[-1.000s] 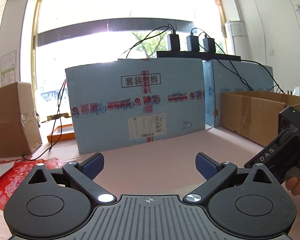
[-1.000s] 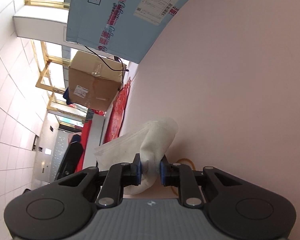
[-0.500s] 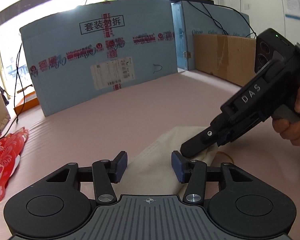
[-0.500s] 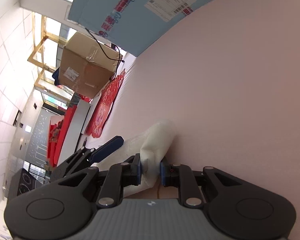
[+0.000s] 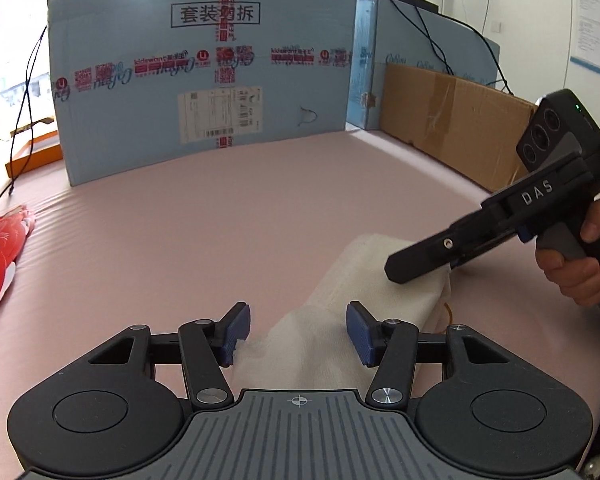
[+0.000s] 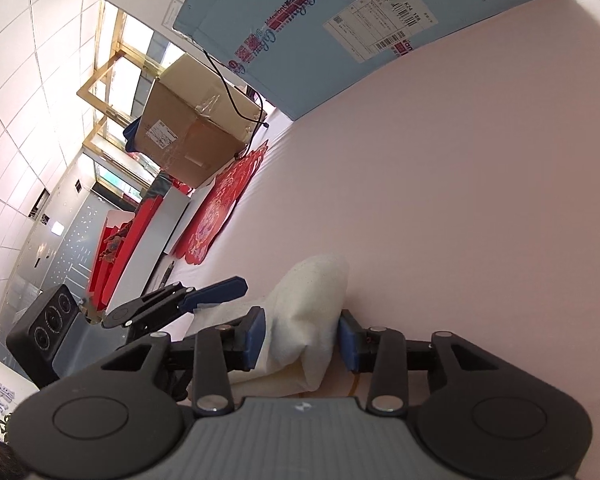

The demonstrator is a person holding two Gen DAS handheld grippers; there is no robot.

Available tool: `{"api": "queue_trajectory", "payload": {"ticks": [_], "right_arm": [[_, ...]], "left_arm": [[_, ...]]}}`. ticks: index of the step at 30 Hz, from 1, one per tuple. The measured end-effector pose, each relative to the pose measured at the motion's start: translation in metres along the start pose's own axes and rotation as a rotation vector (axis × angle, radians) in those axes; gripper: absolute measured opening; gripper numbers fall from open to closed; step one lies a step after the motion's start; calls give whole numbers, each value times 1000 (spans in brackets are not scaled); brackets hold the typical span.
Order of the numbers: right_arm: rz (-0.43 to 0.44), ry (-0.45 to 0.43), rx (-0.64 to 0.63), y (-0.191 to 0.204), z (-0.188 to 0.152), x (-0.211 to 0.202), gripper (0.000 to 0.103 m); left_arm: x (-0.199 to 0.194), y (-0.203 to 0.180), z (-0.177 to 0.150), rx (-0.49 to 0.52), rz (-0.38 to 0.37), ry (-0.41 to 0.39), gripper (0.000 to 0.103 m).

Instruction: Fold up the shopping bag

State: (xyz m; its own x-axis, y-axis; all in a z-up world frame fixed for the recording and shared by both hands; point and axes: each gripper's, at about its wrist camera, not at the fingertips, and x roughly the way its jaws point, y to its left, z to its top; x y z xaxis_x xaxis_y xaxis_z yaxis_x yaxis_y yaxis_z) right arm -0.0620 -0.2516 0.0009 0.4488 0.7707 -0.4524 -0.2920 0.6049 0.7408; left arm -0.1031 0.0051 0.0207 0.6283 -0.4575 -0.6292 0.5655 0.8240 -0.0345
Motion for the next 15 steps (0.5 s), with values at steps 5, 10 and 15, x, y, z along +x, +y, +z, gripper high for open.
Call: {"api": "queue_trajectory", "payload": {"ticks": [5,10,15], "right_arm": [[-35,-18,-55,6,-3,1,26],[-99,-48,-234,31,-9,0,26],[-118,-31,-268,39,-11,0,37]], "left_arm": [[-1,-10,6,64,52,-12,54],[2,-23,10,148,48,-13,54],[6,-26,1,144,87,-31,62]]}}
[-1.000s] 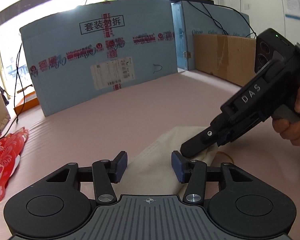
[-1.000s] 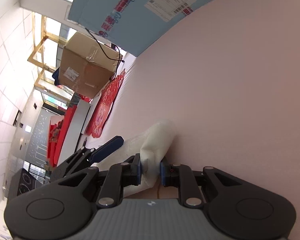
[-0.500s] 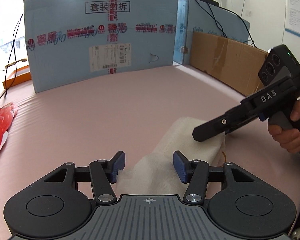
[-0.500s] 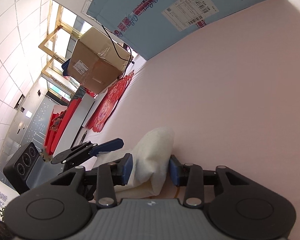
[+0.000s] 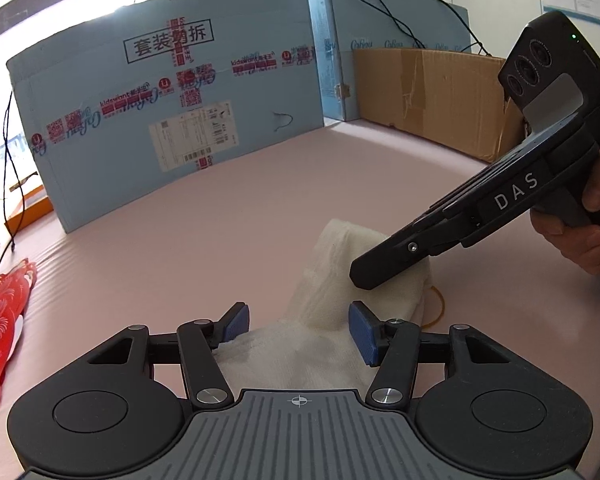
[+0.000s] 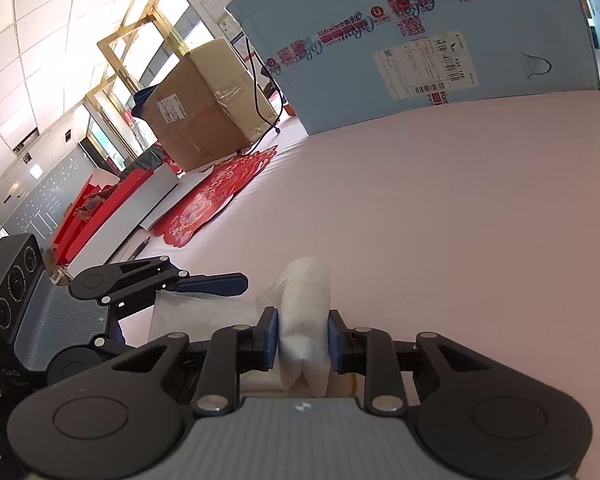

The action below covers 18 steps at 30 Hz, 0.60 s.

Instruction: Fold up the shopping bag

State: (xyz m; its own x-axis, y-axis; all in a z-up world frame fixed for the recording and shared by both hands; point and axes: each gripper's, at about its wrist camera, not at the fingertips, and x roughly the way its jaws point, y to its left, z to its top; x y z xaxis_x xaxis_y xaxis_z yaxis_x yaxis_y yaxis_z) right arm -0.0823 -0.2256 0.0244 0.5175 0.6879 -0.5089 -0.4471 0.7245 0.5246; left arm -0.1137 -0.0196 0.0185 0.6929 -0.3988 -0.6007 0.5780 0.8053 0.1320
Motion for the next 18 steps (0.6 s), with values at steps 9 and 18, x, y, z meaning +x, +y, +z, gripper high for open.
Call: {"api": "queue_trajectory", "payload": {"ticks": [9,18], "right_arm": [[-53,47,26,0,2,1,35],[-64,51,29,-2,3,1,32]], "left_arm": [[-10,-9,-2,16,52,-74,66],[-22,-39,7,121,-92,-133,66]]}}
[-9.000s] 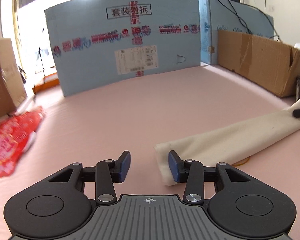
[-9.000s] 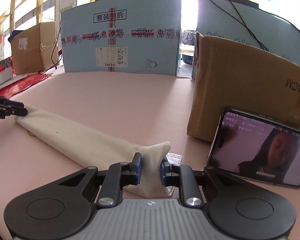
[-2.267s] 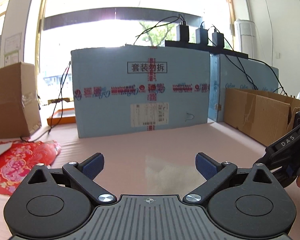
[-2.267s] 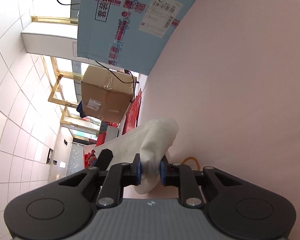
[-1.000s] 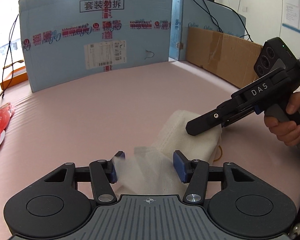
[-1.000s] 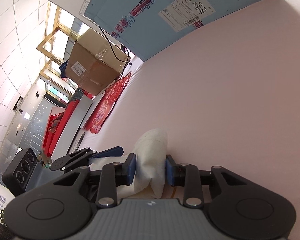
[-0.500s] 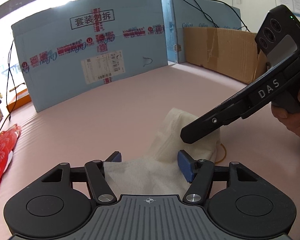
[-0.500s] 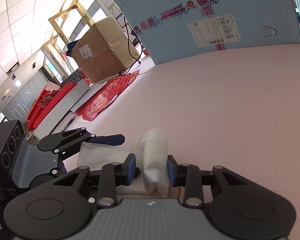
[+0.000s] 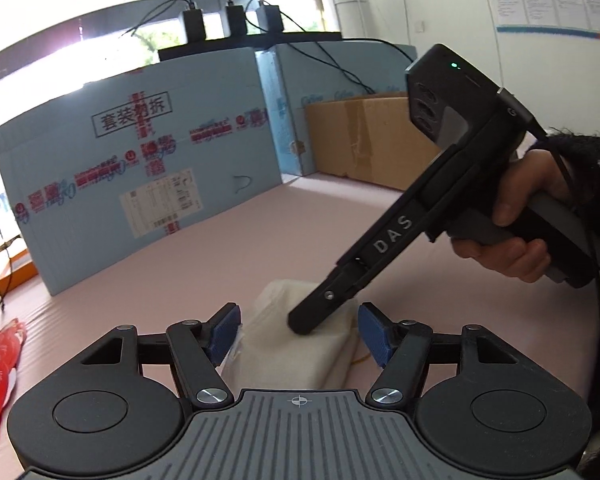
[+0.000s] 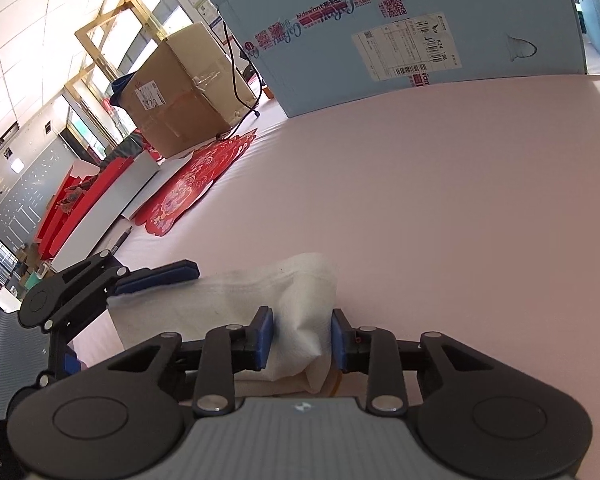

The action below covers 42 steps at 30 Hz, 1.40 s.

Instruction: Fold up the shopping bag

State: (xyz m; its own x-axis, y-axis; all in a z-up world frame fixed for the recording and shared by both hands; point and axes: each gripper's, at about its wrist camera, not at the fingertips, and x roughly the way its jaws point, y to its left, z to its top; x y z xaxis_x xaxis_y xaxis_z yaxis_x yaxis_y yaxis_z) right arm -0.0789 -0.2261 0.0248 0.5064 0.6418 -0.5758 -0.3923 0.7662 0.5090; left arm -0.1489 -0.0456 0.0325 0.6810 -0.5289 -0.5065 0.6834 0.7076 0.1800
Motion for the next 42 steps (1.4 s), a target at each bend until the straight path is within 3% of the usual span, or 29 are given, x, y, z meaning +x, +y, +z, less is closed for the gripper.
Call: {"api": "queue_trajectory", "payload": {"ticks": [7,16,21,28,31,34,37,39,42], "right_arm": [[31,-9,78,-4,5,-4,29],[51,12,162,-8,7,-2,26],[46,2,194,-11,7,-2,24],[35,-3,208,-13,6,1,24],[52,-8,213,-14,6,2,24],[88,-5,233,-14,6,2,24],[137,2,274,-15,4,1,24],[141,-2,282,-15,3,-1,24],[142,-13,279,-16,4,-3,27]], "left_arm": [[14,-6,-5,-48,-82,43,66],[17,-12,-5,-36,-71,52,67],[5,-12,-1,-5,-26,31,68],[-39,-1,6,1,109,-120,93],[-27,-4,4,0,84,-79,94],[0,-16,-2,45,71,12,94],[11,-23,-7,80,95,56,83],[12,-16,-8,53,90,65,58],[9,1,-11,-34,52,70,44]]}}
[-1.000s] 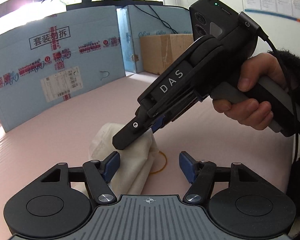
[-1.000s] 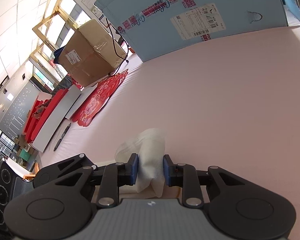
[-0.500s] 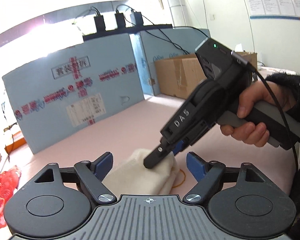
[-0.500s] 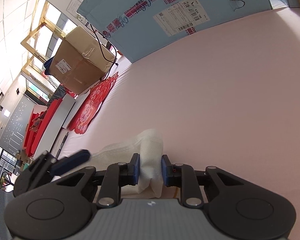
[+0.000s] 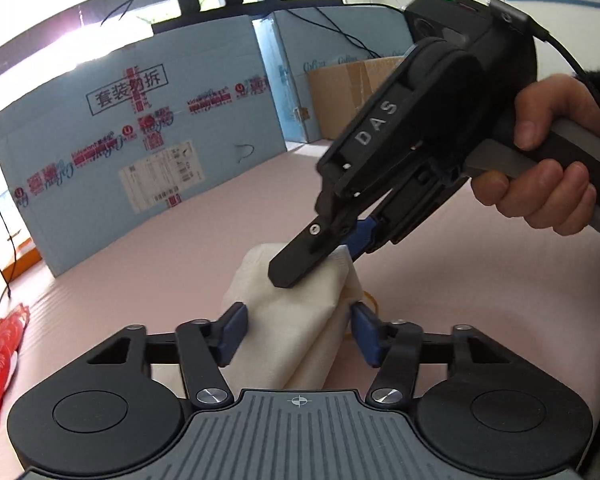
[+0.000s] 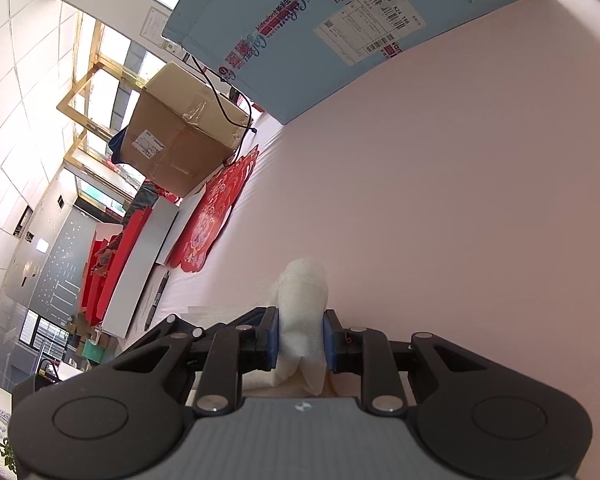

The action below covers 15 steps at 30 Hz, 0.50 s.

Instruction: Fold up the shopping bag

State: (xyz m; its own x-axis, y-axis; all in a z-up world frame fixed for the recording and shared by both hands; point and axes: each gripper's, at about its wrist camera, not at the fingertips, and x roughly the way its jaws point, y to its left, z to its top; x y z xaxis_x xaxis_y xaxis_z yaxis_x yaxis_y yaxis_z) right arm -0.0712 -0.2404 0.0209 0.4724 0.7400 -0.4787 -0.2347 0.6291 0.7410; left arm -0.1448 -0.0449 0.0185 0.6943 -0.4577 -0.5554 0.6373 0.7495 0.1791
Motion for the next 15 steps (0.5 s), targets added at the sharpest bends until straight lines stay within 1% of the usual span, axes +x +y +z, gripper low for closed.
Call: {"api": "queue_trajectory", "payload": {"ticks": [1,2,3,5,7,9,11,13,14,15], "right_arm": [[-9,-8,-26,3,0,-2,29],[-18,-16,-52,7,-1,-4,34],[-27,-23,-79,10,-1,-6,41],[-61,-43,-131,13,-2,-12,45],[-103,-56,-172,15,-3,-17,45],[-182,-48,-221,17,-3,-19,43],[-254,-23,-285,21,-7,-15,42],[-301,20,-362,27,-15,-8,40],[-338,36,-425,33,-21,-3,38],[-375,51,-487,40,-27,2,33]], "left_arm": [[0,6,-2,-33,-13,3,43],[1,12,-4,-67,-25,6,42],[0,17,-5,-100,-35,4,41],[-2,29,-8,-171,-56,-7,40],[-4,38,-11,-224,-67,-14,40],[-5,45,-15,-270,-83,-22,40],[-6,49,-17,-294,-87,-30,40],[-7,50,-18,-308,-88,-36,40],[-7,50,-18,-309,-88,-38,40],[-7,50,-18,-309,-87,-40,40]]}}
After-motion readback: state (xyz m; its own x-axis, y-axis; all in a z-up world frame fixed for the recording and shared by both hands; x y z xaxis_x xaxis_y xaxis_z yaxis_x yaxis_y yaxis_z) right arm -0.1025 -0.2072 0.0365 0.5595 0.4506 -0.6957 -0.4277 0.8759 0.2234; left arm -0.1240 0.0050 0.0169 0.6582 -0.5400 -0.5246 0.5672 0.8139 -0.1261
